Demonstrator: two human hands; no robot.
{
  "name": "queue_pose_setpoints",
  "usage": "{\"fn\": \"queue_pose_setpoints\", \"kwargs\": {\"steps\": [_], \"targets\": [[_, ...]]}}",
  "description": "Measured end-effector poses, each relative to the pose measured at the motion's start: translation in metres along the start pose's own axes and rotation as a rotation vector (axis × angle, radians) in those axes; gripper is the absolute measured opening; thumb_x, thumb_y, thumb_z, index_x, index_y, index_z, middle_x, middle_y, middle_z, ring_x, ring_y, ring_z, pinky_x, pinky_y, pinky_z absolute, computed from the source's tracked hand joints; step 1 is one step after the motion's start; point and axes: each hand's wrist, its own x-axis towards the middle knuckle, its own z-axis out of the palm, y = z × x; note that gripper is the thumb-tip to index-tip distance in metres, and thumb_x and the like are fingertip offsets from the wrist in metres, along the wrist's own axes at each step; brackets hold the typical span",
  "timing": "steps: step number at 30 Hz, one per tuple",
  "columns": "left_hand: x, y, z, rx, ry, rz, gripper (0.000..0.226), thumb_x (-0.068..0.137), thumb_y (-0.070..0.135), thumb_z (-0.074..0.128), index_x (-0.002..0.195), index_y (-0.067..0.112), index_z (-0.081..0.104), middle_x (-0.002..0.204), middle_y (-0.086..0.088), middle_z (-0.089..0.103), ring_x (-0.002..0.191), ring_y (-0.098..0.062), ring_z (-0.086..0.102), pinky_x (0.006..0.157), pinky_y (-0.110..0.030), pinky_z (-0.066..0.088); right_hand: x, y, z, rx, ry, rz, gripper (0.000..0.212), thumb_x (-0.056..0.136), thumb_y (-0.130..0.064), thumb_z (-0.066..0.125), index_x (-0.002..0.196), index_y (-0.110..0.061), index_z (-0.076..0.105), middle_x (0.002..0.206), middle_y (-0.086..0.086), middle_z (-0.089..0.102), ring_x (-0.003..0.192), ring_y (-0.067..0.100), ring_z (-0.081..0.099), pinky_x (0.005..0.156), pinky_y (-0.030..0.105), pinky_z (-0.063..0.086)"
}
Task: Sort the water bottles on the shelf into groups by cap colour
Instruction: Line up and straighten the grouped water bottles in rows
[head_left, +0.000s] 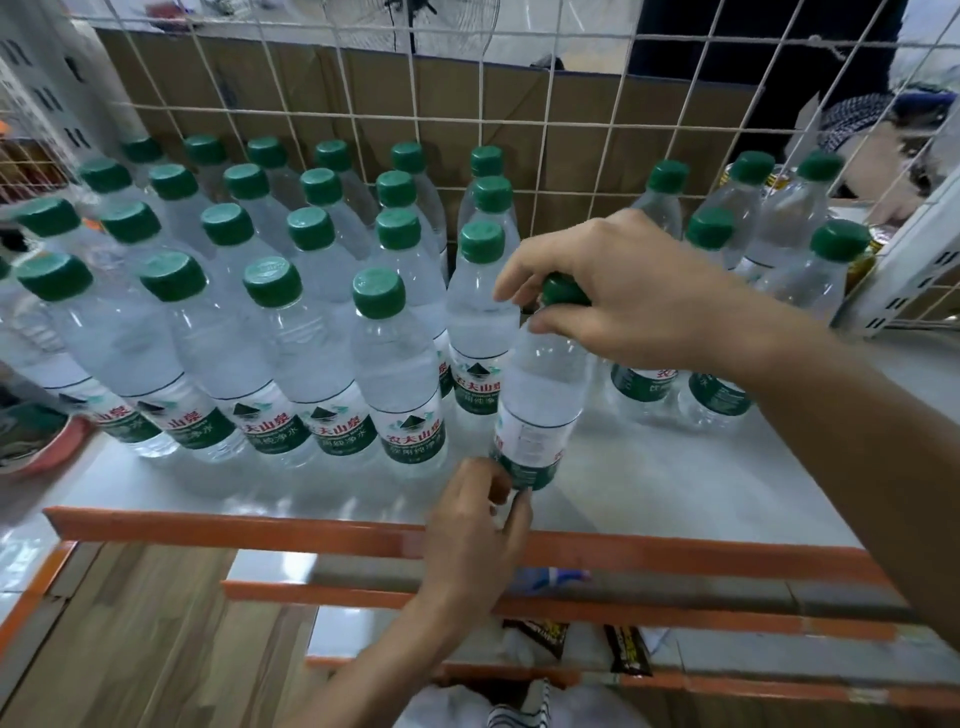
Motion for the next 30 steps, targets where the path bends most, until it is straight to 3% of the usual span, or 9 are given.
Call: {"fn": "queue_pose_setpoints", "kwargs": {"steps": [2,5,10,15,18,21,23,26,30], "targets": [[-0.004,-0.007,-0.006,0.011,0.027,-0.045,0.021,0.077,0.023,0.071,0.08,0.017,0.052,0.071,0.007,0.052,0.058,-0.006,0.044,0.056,-0.006,0.033,0.005,-0.008,0.006,0.013,-0.001,-0.029,0.027,0.083,-0.012,0.068,0.109,-0.019,0.066,0.098,-0.004,0.067,0.093,0.007,0.061,0.083,0.019,0.047],[-0.005,-0.013,-0.011,-0.014,0.055,-0.135,0.029,0.078,0.023,0.074,0.081,0.025,0.045,0.07,0.008,0.052,0.059,-0.012,0.051,0.055,-0.019,0.039,0.013,-0.015,0.014,0.002,0.018,-0.047,0.025,0.083,-0.015,0.069,0.108,-0.018,0.066,0.098,-0.003,0.067,0.091,0.008,0.06,0.083,0.021,0.046],[-0.001,-0.014,-0.015,-0.033,0.069,-0.155,0.022,0.08,0.024,0.071,0.089,0.018,0.053,0.077,0.007,0.056,0.066,-0.011,0.053,0.064,-0.025,0.044,0.024,-0.025,0.025,-0.078,0.109,-0.035,0.03,0.079,-0.036,0.071,0.101,-0.018,0.064,0.084,-0.007,0.056,0.08,0.01,0.049,0.08,0.026,0.041],[0.004,-0.012,-0.016,-0.068,0.082,-0.22,0.028,0.078,0.029,0.073,0.093,0.019,0.051,0.081,0.004,0.059,0.071,-0.015,0.057,0.067,-0.036,0.051,0.031,-0.027,0.031,-0.166,0.197,0.012,0.033,0.082,-0.048,0.064,0.088,-0.016,0.061,0.065,-0.009,0.043,0.072,0.014,0.044,0.072,0.023,0.027],[0.006,-0.014,-0.014,-0.063,0.082,-0.257,0.022,0.083,0.024,0.069,0.095,0.016,0.053,0.085,0.003,0.06,0.073,-0.016,0.058,0.069,-0.041,0.051,0.034,-0.025,0.036,-0.159,0.261,0.021,0.033,0.083,-0.047,0.062,0.087,-0.014,0.063,0.07,-0.006,0.049,0.072,0.014,0.045,0.068,0.024,0.026],[0.008,-0.016,-0.012,-0.06,0.091,-0.255,0.016,0.085,0.017,0.065,0.096,0.013,0.055,0.087,0.004,0.06,0.075,-0.015,0.056,0.068,-0.034,0.048,0.034,-0.024,0.04,-0.142,0.321,0.018,0.033,0.084,-0.046,0.062,0.087,-0.013,0.062,0.076,-0.003,0.056,0.072,0.013,0.047,0.067,0.023,0.025],[0.007,-0.017,-0.011,-0.036,0.121,-0.214,0.011,0.085,0.012,0.064,0.092,0.012,0.055,0.083,0.005,0.056,0.071,-0.011,0.049,0.064,-0.029,0.041,0.033,-0.022,0.043,-0.166,0.346,0.025,0.035,0.084,-0.048,0.061,0.087,-0.013,0.061,0.081,0.0,0.062,0.072,0.013,0.048,0.068,0.023,0.026],[0.007,-0.014,-0.008,-0.027,0.174,0.038,0.003,0.086,0.01,0.054,0.085,0.012,0.052,0.08,-0.002,0.054,0.067,-0.011,0.045,0.056,-0.028,0.043,0.033,-0.02,0.042,-0.243,0.298,0.036,0.043,0.083,-0.056,0.056,0.091,-0.014,0.058,0.086,0.001,0.063,0.075,0.015,0.05,0.068,0.025,0.028],[0.014,0.015,0.004,-0.162,0.083,0.308,0.007,0.084,0.007,0.054,0.089,0.012,0.051,0.081,-0.005,0.056,0.07,-0.012,0.051,0.059,-0.024,0.047,0.03,-0.014,0.025,-0.062,0.162,0.073,0.054,0.082,-0.066,0.046,0.105,-0.019,0.054,0.092,-0.002,0.062,0.082,0.016,0.056,0.07,0.03,0.041]]}}
